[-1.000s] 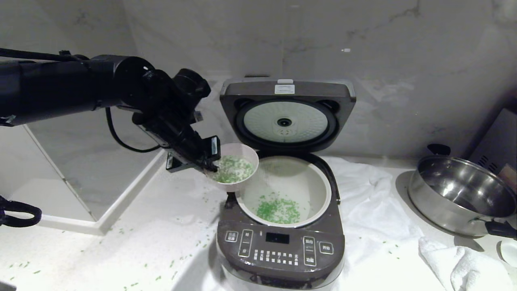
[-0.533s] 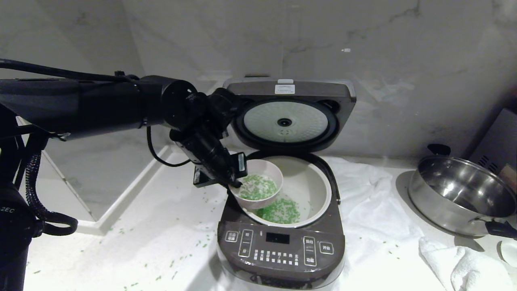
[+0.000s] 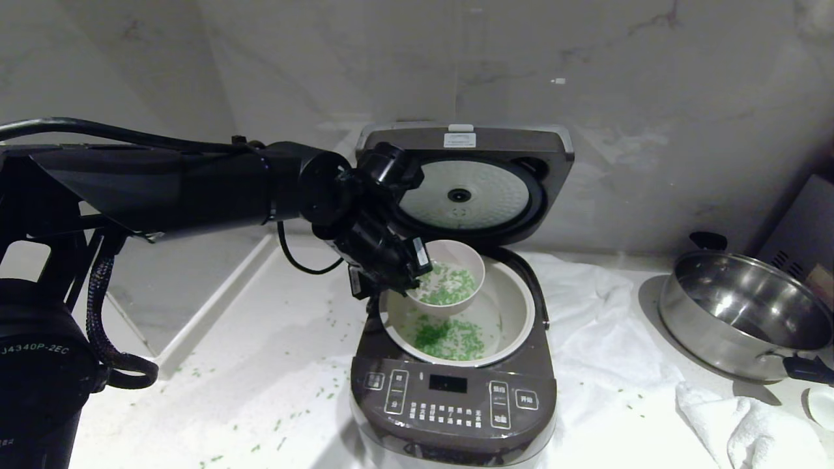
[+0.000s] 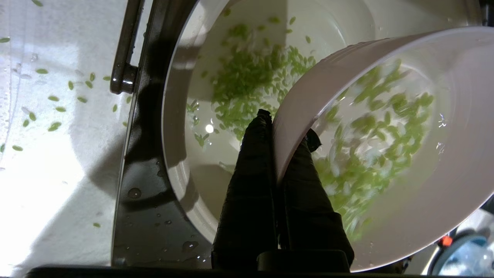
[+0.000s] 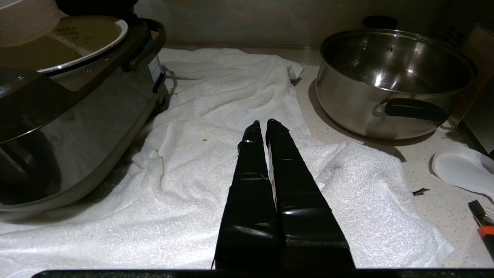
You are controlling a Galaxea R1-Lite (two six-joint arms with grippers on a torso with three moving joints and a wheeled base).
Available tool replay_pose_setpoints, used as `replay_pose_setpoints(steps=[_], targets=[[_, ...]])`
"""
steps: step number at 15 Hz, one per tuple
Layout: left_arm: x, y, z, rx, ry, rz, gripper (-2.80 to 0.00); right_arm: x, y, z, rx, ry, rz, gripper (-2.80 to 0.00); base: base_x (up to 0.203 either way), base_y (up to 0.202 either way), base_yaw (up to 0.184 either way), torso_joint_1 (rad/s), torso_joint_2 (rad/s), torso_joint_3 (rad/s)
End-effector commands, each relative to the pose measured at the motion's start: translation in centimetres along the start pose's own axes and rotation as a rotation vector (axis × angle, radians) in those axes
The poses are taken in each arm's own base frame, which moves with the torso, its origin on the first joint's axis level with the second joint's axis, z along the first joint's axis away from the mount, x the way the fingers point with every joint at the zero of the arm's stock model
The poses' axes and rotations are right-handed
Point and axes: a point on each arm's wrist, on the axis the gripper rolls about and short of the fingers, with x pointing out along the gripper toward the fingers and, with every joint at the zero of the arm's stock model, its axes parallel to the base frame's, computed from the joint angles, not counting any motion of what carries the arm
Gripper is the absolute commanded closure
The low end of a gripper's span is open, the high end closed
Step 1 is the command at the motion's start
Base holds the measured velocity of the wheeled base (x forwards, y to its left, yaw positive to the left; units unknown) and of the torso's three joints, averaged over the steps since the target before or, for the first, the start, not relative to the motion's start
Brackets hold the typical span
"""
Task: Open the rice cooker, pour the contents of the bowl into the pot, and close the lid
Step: Pour the water from the bowl into the rice cooker
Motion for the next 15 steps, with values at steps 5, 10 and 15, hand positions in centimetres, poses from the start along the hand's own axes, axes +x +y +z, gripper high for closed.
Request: replay_pose_setpoints(steps=[5,10,15], targets=[[1.7,-1.6,-0.2,-0.081,-0.099,-0.078,0.0,0.0,0.0,0.0,0.0,0.002,0.001,0.0,0.0,0.0,0.0,0.0,0.0,0.0],[3.4,-1.2,-1.2,-0.129,-0.201,-0.213,0.0,0.0,0.0,0.0,0.0,0.002,0.001,0.0,0.0,0.0,0.0,0.0,0.0,0.0],[5.5,0.4,-2.8,-0.09,-0.527,-0.603,0.0,0.0,0.0,0.0,0.0,0.002,0.001,0.0,0.0,0.0,0.0,0.0,0.0,0.0]])
